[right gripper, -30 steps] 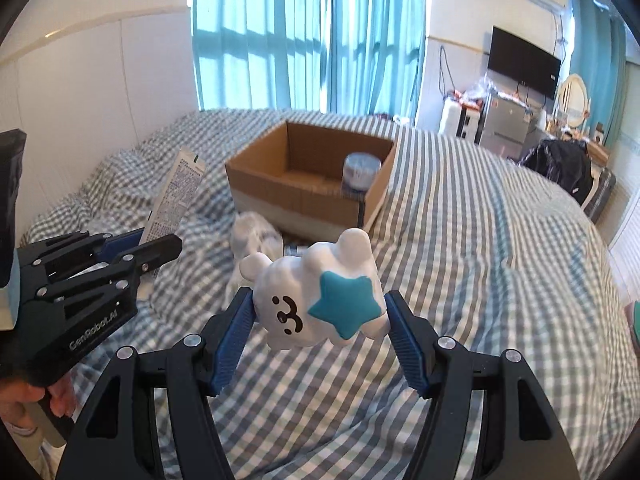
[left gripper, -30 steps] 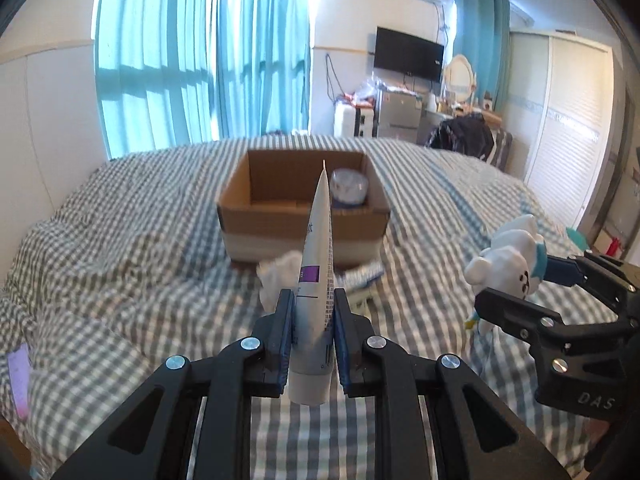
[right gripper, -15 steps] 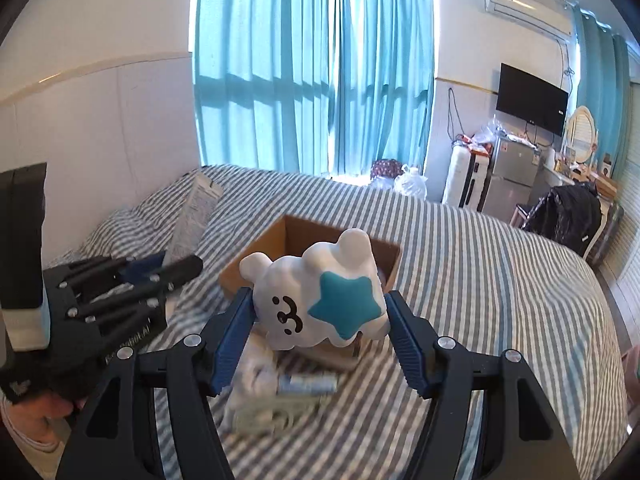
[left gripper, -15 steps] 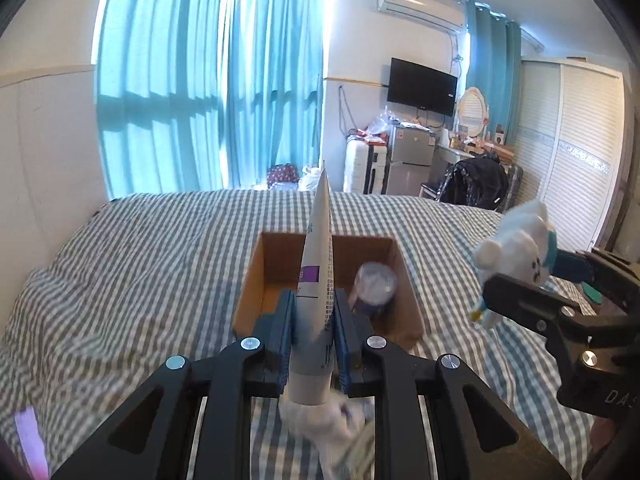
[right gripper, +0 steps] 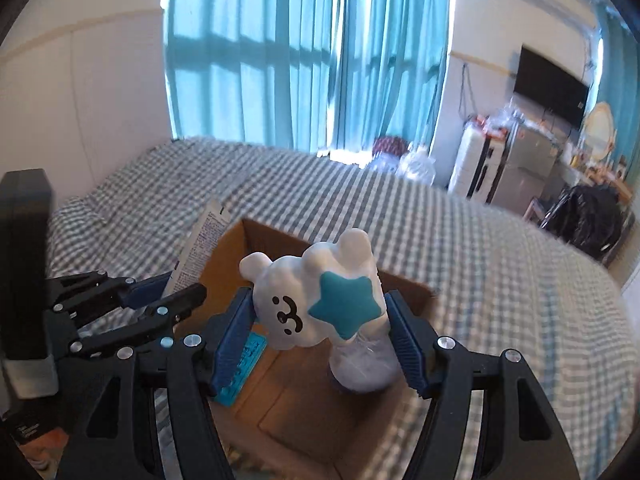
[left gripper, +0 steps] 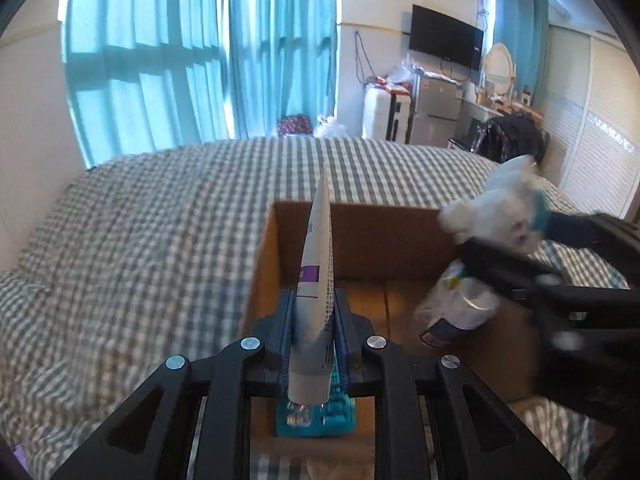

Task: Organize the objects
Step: 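Carry tube and plush into the box and open both tools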

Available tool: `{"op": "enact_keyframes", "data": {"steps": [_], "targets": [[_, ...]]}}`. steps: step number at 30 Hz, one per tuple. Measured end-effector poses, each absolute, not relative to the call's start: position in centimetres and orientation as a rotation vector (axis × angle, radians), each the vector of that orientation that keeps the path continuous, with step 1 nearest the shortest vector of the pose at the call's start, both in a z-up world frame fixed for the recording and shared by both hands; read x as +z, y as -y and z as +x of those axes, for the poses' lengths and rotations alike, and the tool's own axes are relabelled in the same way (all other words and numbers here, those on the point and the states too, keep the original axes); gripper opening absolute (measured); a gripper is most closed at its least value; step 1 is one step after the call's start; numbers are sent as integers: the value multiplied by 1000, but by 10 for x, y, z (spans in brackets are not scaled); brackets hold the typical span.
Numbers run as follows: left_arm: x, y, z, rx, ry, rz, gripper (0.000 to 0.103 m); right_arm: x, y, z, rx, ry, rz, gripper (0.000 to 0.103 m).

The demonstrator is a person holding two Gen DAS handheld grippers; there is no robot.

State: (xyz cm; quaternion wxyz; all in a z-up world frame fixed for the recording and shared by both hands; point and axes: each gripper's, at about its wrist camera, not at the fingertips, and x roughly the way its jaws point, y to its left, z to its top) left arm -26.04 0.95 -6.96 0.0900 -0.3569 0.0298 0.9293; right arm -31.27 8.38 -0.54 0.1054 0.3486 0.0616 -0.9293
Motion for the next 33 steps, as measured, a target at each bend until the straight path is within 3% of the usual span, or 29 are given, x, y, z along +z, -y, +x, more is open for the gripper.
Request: {"op": "enact_keyframes", "data": {"steps": [7,14,16,19,20,21,25,27,29,33], "targets": [[-102,-15,-276,2703,-119,-1070,19,-41,-102,-334,-2712,-62,1050,65],[-99,-18,-268,2672,-131,-1064,21,-33,-116,-330,-2709,29,1042,66],[-95,-17,-261,2667,-117,-1065,22,-24,-118,-324,-2728,25,1027,72],[-86,-15,-252,2667,-120,-1080,36,-6,-119,-306,-2786,-33,1008,79],[-80,-15,-248,2675,-123,-1080,54,1,-121,-298,-2792,-50,1002,79],[-75,-15,-243,2686,-127,-1076,65,10,-124,-288,-2805,-64,992,79],[-43,-13,-212,2733,-115,-1016,68,40,-141,-250,-2847,-57,960,82],[-24,-10,-195,2769,-108,-976,80,58,-148,-230,-2872,-60,940,83],[-10,-8,-183,2805,-91,-940,86,73,-150,-210,-2898,-78,910,84],[21,-7,-152,2850,-60,-874,89,97,-155,-170,-2930,-110,849,87]]}}
